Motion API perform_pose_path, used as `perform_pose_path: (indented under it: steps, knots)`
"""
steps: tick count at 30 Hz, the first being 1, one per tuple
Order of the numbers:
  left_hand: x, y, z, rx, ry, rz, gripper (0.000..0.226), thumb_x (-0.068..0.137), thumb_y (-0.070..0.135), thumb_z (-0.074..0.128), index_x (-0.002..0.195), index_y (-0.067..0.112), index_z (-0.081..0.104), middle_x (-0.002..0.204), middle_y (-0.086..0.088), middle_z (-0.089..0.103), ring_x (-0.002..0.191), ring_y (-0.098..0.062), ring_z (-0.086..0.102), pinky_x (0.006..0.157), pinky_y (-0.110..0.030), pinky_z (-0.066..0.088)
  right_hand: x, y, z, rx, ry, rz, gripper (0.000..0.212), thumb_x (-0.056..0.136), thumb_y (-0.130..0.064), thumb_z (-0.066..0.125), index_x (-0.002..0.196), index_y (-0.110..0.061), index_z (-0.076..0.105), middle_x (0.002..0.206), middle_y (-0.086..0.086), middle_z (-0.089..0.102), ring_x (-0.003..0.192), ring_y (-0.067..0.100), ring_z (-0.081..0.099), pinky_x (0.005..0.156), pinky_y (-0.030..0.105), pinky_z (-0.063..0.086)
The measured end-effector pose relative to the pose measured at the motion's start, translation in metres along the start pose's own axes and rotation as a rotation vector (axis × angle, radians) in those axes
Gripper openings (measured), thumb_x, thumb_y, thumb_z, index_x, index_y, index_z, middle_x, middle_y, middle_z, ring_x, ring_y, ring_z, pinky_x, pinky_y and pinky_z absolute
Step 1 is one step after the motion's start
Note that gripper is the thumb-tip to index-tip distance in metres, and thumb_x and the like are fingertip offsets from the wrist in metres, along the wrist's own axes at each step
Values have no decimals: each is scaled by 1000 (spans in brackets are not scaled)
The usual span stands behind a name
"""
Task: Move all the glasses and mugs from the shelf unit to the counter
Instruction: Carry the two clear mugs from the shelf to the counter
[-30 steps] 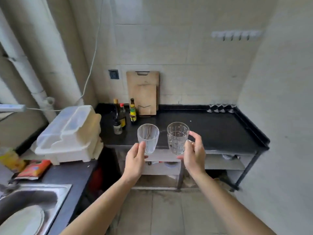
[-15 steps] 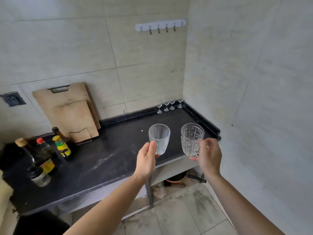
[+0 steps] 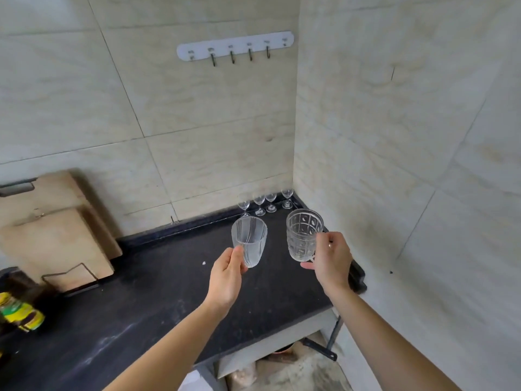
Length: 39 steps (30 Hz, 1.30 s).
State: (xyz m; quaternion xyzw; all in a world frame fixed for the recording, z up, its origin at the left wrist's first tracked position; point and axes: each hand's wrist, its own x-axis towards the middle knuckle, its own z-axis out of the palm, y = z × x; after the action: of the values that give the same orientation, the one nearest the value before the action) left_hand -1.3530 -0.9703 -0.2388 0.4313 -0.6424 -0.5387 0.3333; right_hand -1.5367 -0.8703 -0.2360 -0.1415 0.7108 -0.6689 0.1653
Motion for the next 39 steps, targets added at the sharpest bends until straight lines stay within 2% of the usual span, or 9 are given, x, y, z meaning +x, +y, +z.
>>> perform_pose_path:
  steps: [5, 9, 15, 18, 21, 25, 28, 32, 39]
  knots:
    - [83, -18, 27, 15, -21, -49, 42, 104, 39, 42, 74, 10, 49, 71, -1, 49, 63, -9, 41, 68, -28, 41, 76, 15, 39, -86, -22, 13, 19, 88, -30, 54, 83, -12, 58, 91, 4, 60, 59, 19, 72, 45, 46, 59]
    - [164, -34, 48, 38, -77, -72, 42, 103, 40, 42, 72, 12, 47, 69, 1, 49, 59, -5, 41, 65, -27, 40, 144, 25, 74, -129, 6, 32, 18, 93, -21, 53, 83, -7, 60, 74, 4, 55, 49, 5, 66, 53, 54, 61]
    - [257, -58, 83, 93, -143, -117, 42, 103, 41, 42, 74, 11, 49, 69, 0, 49, 55, -2, 43, 54, -13, 41, 230, 43, 112, -152, 58, 72, 22, 89, -25, 47, 83, -9, 60, 76, 1, 54, 54, 5, 67, 49, 44, 62]
    - [285, -78, 102, 112, -155, -201, 42, 103, 41, 41, 76, 11, 53, 71, 2, 54, 62, -6, 51, 62, -16, 45, 263, 68, 125, -132, 95, 150, 22, 93, -25, 46, 86, -10, 62, 81, 3, 57, 63, 13, 68, 46, 35, 60]
    - [308, -101, 117, 126, -163, -273, 42, 103, 42, 40, 77, 12, 55, 75, 2, 58, 64, -7, 58, 68, -25, 48, 292, 94, 135, -137, 99, 222, 24, 94, -26, 43, 86, -12, 62, 87, 3, 59, 62, 12, 70, 48, 36, 61]
    - [334, -127, 141, 208, -158, -321, 44, 104, 42, 37, 82, 10, 57, 91, -2, 60, 70, -8, 66, 65, -20, 43, 326, 129, 150, -105, 87, 283, 23, 95, -23, 42, 82, -13, 59, 87, 4, 60, 60, 5, 69, 50, 36, 61]
    - [348, -143, 159, 248, -144, -348, 44, 104, 43, 36, 84, 10, 56, 100, 1, 54, 71, -1, 68, 64, -17, 43, 349, 150, 161, -53, 78, 346, 23, 90, -26, 43, 81, -12, 58, 95, 7, 62, 77, 15, 67, 51, 36, 61]
    - [367, -161, 182, 252, -133, -380, 40, 105, 41, 37, 80, 14, 55, 102, 2, 54, 73, 3, 69, 58, -7, 41, 374, 170, 173, -11, 43, 368, 24, 81, -29, 39, 76, -9, 52, 83, 10, 52, 74, 19, 55, 57, 42, 64]
    - [388, -180, 209, 235, -122, -446, 37, 105, 41, 35, 85, 17, 55, 104, -6, 61, 77, 8, 67, 65, -22, 39, 403, 197, 191, 30, 20, 388, 22, 83, -27, 39, 73, -10, 48, 74, 6, 45, 69, 17, 44, 58, 42, 63]
